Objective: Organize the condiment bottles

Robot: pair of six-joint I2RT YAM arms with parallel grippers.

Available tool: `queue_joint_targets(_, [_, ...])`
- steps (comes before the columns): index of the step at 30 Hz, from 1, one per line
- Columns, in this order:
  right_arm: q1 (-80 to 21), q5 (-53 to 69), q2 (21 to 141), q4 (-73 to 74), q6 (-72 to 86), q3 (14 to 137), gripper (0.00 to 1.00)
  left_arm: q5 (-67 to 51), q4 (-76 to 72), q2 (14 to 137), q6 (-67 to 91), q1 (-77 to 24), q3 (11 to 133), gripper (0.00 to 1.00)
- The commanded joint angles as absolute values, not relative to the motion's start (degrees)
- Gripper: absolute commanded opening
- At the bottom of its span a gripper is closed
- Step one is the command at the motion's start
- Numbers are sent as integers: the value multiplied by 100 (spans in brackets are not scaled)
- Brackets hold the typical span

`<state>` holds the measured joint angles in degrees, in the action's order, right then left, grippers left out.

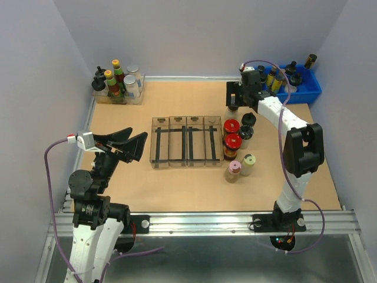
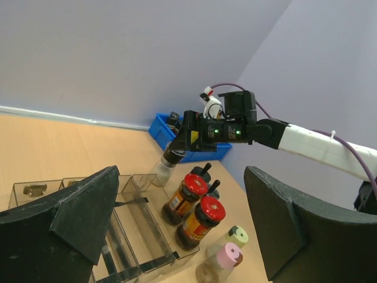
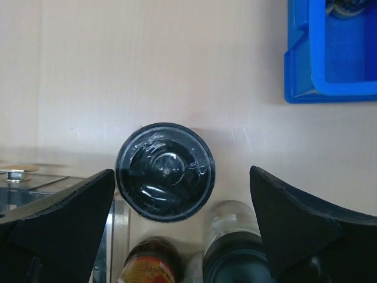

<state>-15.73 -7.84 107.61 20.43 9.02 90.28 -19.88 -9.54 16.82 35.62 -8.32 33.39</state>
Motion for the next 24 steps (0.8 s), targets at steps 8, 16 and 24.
queue_joint_targets(8, [-1547, -826, 11556, 1898, 966, 9747, 92, -2004, -993, 1573, 3498, -861, 3278, 99])
queue_joint_targets(16, [-1547, -1273, 11576, 1890, 1213, 9993, 0, -1846, -563, 1380, 3278, -861, 3480, 98])
queue_joint_targets(24, [-1538, -1531, 10601, 1539, 1090, 10151, 0, -1723, -387, 1143, 3234, -861, 3542, 98])
